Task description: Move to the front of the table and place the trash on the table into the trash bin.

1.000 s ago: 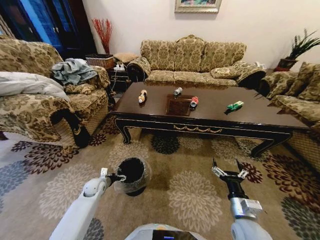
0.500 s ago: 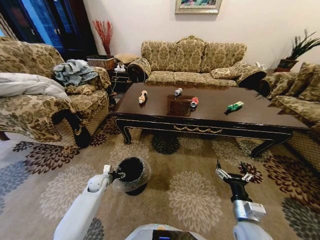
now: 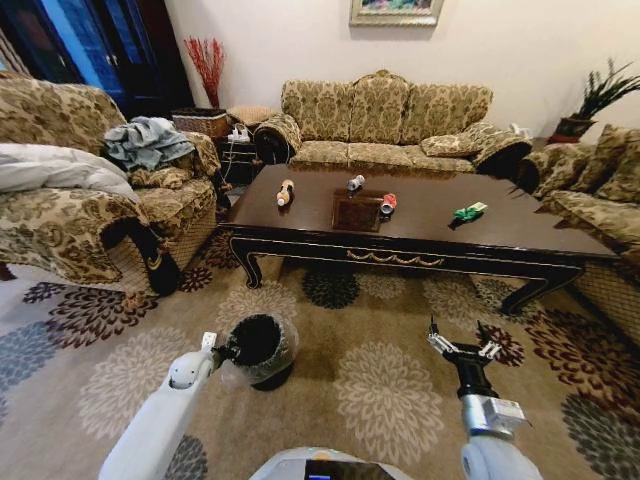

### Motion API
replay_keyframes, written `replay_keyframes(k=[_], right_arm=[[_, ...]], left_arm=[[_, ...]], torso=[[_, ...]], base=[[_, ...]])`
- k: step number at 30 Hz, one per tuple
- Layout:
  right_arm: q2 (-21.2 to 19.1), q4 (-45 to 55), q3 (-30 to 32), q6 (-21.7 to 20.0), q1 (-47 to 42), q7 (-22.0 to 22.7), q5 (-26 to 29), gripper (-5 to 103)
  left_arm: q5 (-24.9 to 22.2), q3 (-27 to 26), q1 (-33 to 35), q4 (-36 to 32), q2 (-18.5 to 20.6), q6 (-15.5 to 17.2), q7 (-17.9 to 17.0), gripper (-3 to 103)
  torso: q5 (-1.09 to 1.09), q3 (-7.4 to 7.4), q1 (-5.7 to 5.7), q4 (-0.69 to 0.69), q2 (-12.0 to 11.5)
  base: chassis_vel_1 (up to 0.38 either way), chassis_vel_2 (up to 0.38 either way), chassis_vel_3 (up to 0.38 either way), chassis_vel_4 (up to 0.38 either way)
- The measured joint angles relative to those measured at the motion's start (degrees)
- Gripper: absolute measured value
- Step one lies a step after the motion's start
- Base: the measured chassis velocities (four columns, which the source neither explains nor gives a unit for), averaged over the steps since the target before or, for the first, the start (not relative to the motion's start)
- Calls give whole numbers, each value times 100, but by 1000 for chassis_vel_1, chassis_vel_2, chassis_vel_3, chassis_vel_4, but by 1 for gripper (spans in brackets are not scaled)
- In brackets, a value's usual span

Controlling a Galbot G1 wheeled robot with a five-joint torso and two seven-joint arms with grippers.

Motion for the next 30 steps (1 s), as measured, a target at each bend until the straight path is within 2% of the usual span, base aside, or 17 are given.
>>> replay_keyframes(k=[3,6,9,12,25,30], right_arm=[[-2,-11,15,1,4,25,6,100],[-3,-13,27,8,-3,37,11,100],[3,-12,38,19,-25,50,23,100],[8,-9,41,25,-28,57,31,100],[4,9,59,140,-114,71,98,100],[-58,194,90,16,-96,62,307,100]], left_arm=[[-27,-94,100,-187,0,-14,4,20],[-36,-144,162,-302,10,-6,14,16],[-65,-254,282,-576,42,35,41,5],[-100,-334,366,-743,44,75,32,3],[-247,-800,896,-1811,-57,149,54,3],[-504,-1100,1118,-2536,-83,96,-150,3]], torso=[[1,0,0,1,2],[1,1,0,2,3],[2,1,0,1,4],[3,1,0,5,4],[6,1,0,2,6],[4,1,0,2,6]], base=[[0,0,0,0],[0,0,0,0],[0,0,0,0],[0,0,0,0],[0,0,0,0],[0,0,0,0]])
